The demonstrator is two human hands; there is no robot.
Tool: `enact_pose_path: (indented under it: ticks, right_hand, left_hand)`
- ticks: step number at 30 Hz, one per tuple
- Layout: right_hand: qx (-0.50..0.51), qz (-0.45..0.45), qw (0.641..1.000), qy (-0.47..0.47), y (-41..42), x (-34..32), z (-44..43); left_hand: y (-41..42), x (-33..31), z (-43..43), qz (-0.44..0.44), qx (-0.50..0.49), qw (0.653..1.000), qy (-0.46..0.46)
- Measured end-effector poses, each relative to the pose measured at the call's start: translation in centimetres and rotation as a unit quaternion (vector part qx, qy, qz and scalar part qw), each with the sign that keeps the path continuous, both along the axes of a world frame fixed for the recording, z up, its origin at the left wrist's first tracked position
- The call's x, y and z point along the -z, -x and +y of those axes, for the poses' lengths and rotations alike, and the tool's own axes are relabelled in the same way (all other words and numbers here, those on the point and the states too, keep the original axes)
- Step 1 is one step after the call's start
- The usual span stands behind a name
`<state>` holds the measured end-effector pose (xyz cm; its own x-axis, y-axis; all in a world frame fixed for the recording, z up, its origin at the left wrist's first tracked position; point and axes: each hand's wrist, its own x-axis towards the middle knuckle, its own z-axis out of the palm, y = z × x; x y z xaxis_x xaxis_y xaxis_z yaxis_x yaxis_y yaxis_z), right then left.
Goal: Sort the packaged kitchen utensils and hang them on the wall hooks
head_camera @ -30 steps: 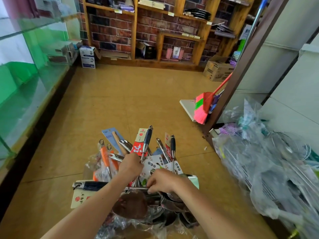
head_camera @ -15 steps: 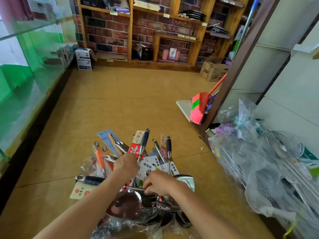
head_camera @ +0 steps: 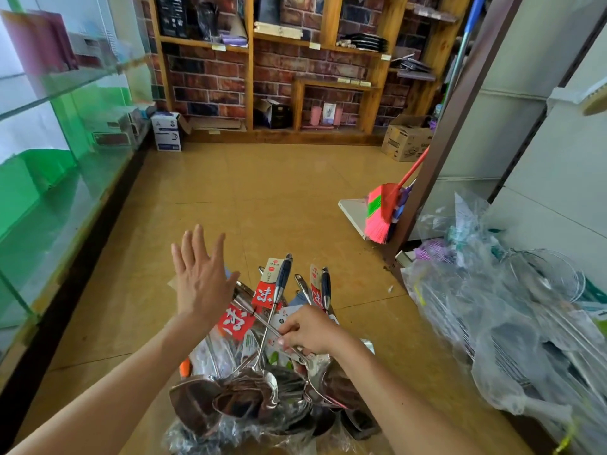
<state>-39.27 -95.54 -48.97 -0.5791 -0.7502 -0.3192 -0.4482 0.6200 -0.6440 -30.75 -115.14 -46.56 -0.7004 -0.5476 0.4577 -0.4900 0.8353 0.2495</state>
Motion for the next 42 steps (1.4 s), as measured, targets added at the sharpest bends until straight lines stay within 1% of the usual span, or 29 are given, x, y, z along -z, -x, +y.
enact_pose_path:
  ticks: [1, 2, 3, 4, 6, 7, 8, 9, 10, 11, 14, 15, 16, 18, 19, 21, 24, 26, 28, 31, 34, 36, 39, 42]
  right_hand:
    - [0.016, -0.006, 1.0, 0.006, 0.1, -0.2, 0.1]
    - [0.032, -0.011, 0.999, 0.013, 0.2, -0.4, 0.3]
    - [0.049, -0.016, 0.998, 0.024, 0.3, -0.6, 0.5]
    - [0.063, -0.019, 0.997, 0.039, 0.3, -0.8, 0.8]
    - [0.091, -0.018, 0.993, 0.073, 0.4, -1.4, 1.6]
    - [0.104, -0.012, 0.991, 0.085, 0.4, -1.8, 2.1]
    - [0.116, -0.001, 0.989, 0.094, 0.4, -2.2, 2.7]
    - [0.132, 0.012, 0.986, 0.099, 0.4, -2.5, 3.3]
    - [0.151, 0.026, 0.982, 0.107, 0.4, -2.8, 3.9]
    - [0.173, 0.036, 0.977, 0.118, 0.5, -3.1, 4.6]
    - [0.227, 0.052, 0.959, 0.16, 0.9, -4.5, 6.8]
    - [0.235, 0.06, 0.955, 0.169, 1.1, -5.0, 7.6]
    - [0.241, 0.07, 0.951, 0.182, 1.2, -5.6, 8.4]
    - [0.256, 0.083, 0.94, 0.21, 1.2, -7.0, 10.2]
    - [0.266, 0.085, 0.934, 0.222, 1.2, -7.5, 11.4]
    - [0.291, 0.093, 0.921, 0.243, 1.2, -8.5, 13.9]
    - [0.324, 0.132, 0.894, 0.279, 1.2, -10.3, 18.6]
    - [0.348, 0.149, 0.877, 0.296, 1.1, -11.7, 22.1]
    - [0.378, 0.166, 0.856, 0.31, 0.7, -13.2, 26.0]
    - [0.419, 0.211, 0.822, 0.321, 0.0, -15.0, 32.6]
    - [0.465, 0.232, 0.79, 0.325, -1.7, -16.7, 39.5]
    - [0.501, 0.233, 0.761, 0.34, -3.2, -17.7, 43.8]
    - [0.542, 0.269, 0.724, 0.333, -5.4, -19.0, 50.2]
    - [0.581, 0.277, 0.687, 0.338, -7.4, -19.9, 56.0]
  left_hand:
    - [0.2, -0.3, 0.3, 0.009, 0.0, 1.0, -0.004]
    - [0.5, -0.5, 0.7, 0.02, -0.004, 0.999, -0.034]
    - [0.8, -0.7, 1.2, 0.029, -0.017, 0.995, -0.094]
    - [1.2, -1.2, 1.8, 0.036, -0.035, 0.984, -0.171]
    - [2.3, -2.2, 3.0, 0.058, -0.052, 0.938, -0.337]
    - [3.0, -2.7, 3.5, 0.078, -0.051, 0.913, -0.397]
    - [3.7, -3.2, 4.1, 0.097, -0.051, 0.895, -0.433]
    - [4.3, -3.7, 4.7, 0.117, -0.051, 0.885, -0.447]
    - [4.9, -4.1, 5.3, 0.128, -0.05, 0.883, -0.448]
    - [5.2, -4.7, 6.3, 0.128, -0.047, 0.889, -0.437]
    - [6.1, -6.1, 9.9, 0.105, -0.014, 0.917, -0.384]
    - [6.4, -6.8, 11.2, 0.108, 0.013, 0.914, -0.391]
    - [6.8, -7.6, 12.4, 0.121, 0.047, 0.898, -0.421]
    - [7.2, -9.8, 15.4, 0.142, 0.105, 0.846, -0.503]
    - [7.5, -10.9, 16.8, 0.147, 0.125, 0.833, -0.519]
    - [7.8, -13.1, 20.1, 0.158, 0.169, 0.82, -0.524]
    - [8.4, -16.1, 25.2, 0.16, 0.232, 0.801, -0.529]
    - [9.1, -17.7, 28.6, 0.161, 0.271, 0.79, -0.525]
    - [10.1, -19.1, 32.7, 0.154, 0.316, 0.794, -0.496]
    - [10.8, -21.6, 39.9, 0.145, 0.375, 0.784, -0.473]
    - [10.2, -23.9, 47.5, 0.14, 0.451, 0.757, -0.452]
    - [9.4, -25.1, 52.1, 0.135, 0.496, 0.738, -0.437]
    - [8.2, -26.5, 58.7, 0.127, 0.541, 0.717, -0.42]
    - [7.0, -27.6, 65.0, 0.11, 0.586, 0.689, -0.412]
